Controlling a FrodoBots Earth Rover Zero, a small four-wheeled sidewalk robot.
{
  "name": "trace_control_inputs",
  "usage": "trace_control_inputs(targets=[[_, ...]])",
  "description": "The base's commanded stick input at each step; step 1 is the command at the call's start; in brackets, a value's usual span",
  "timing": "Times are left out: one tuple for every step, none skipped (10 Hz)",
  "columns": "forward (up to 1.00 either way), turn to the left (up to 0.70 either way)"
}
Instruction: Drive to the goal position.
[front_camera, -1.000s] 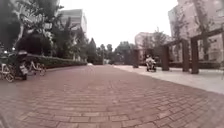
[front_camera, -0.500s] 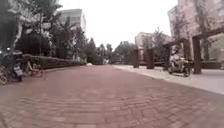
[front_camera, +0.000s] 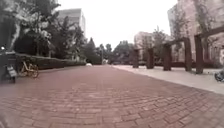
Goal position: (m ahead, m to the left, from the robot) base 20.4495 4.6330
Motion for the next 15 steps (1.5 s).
trace_control_inputs(targets=[[0.63, 0.0], [0.63, 0.0], [0.63, 0.0], [0.63, 0.0], [0.63, 0.0], [0.63, 0.0], [0.63, 0.0], [0.63, 0.0], [0.63, 0.0], [0.63, 0.0], [0.63, 0.0], [0.63, 0.0], [0.63, 0.0], [0.63, 0.0], [0.63, 0.0]])
